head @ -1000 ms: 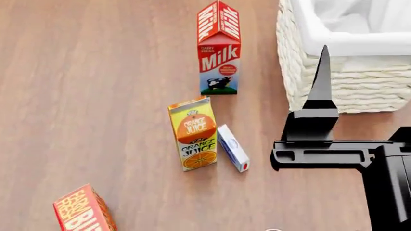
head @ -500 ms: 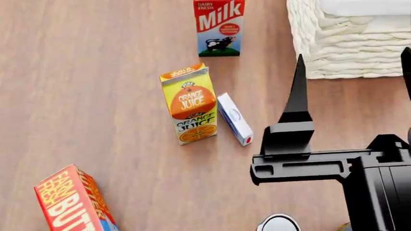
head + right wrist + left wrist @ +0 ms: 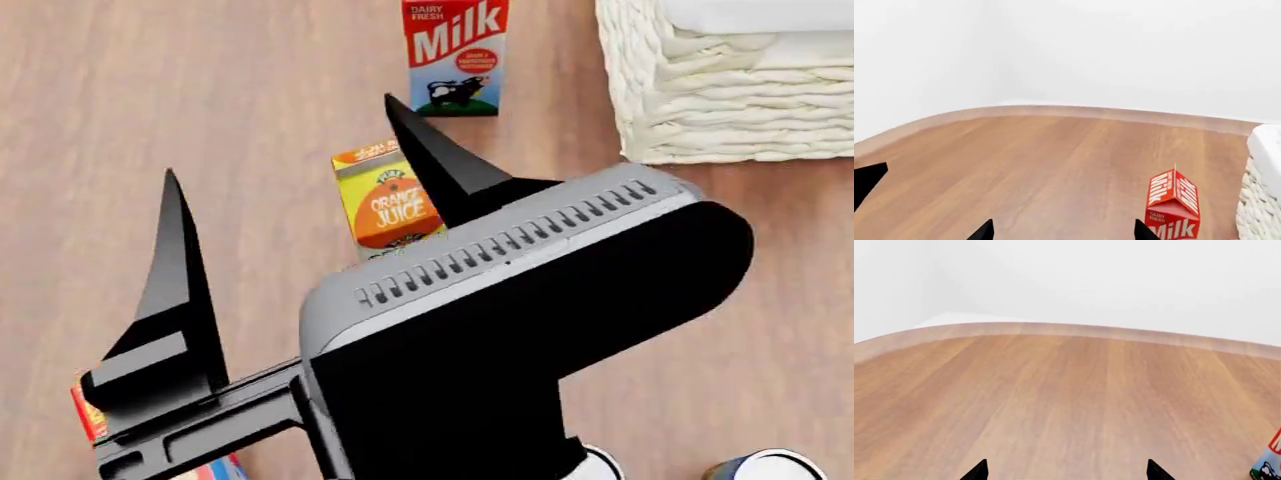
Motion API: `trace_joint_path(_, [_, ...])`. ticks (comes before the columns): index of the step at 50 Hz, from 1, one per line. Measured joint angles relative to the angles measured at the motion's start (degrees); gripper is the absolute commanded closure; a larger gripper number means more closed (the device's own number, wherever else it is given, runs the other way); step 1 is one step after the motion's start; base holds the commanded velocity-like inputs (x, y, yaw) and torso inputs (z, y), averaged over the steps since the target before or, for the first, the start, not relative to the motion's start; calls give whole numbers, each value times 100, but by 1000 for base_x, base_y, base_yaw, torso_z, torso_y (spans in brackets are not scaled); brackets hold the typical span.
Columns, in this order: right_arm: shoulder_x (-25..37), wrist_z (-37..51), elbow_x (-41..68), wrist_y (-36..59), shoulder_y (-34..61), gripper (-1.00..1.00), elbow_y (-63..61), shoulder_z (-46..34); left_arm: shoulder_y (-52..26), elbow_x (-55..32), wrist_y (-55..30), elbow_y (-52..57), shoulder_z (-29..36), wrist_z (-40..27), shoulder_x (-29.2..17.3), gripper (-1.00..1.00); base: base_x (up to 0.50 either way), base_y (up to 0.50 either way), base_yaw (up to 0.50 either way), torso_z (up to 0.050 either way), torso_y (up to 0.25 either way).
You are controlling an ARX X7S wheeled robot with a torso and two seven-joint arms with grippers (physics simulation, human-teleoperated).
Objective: Pick up the cream cheese box and the butter, and put them in the basket.
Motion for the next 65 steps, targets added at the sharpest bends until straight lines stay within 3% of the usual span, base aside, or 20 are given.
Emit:
trace_joint_path(31, [-829,-570,-1530,-287,-336,-100,560,-1897,92,-258,181,-63,-87,-162,-150,-100,0,0,0,0,0])
trace_joint_path(65, [-1010,-1236,-2795,-877,-981,-100,1509,-2736,191,-351,375,-125,-42,-246,-259,-100,0,0,0,0,0])
